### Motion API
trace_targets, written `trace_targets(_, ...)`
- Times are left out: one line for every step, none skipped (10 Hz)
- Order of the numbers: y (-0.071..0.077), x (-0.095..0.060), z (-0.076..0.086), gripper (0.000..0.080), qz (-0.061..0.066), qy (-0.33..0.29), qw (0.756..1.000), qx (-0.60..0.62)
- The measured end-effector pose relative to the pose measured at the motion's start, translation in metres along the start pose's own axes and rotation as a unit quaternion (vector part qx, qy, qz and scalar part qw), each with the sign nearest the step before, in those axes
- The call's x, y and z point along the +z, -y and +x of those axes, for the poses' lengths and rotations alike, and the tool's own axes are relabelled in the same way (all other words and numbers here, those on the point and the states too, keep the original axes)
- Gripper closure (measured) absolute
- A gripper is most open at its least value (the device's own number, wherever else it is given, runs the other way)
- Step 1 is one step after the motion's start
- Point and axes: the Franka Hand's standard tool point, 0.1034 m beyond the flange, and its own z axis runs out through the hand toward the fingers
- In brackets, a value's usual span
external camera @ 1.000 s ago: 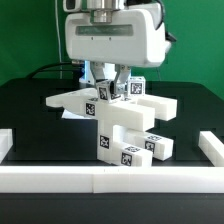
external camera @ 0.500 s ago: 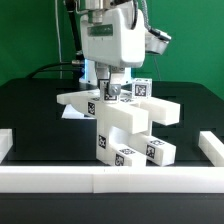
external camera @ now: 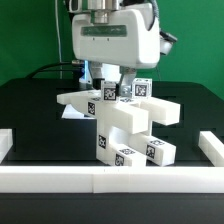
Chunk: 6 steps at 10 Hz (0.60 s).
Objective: Assemble chair
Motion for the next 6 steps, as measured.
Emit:
trace_targets(0.0001, -0.0006, 0.0006, 0.0151, -0.001, -0.002, 0.998, -0.063)
trace_targets(0.0004, -0.0012, 0.0008, 0.0151, -0.002, -0.003, 0.992, -0.123)
trace_targets(0.0002, -0.0011, 0.0010, 0.0151, -0.002, -0.003, 0.986, -0.166)
trace_targets(-0.0002, -0.0009, 0.0012, 0.0151, -0.002, -0.003, 0.980, -0.201)
trace_targets(-0.0006, -0.0006, 0.0012, 0.0151, -0.003, -0.003, 0.973, -0.230)
trace_targets(-0.0007, -0.0005, 0.0011, 0.0151, -0.003, -0.003, 0.963, -0.271)
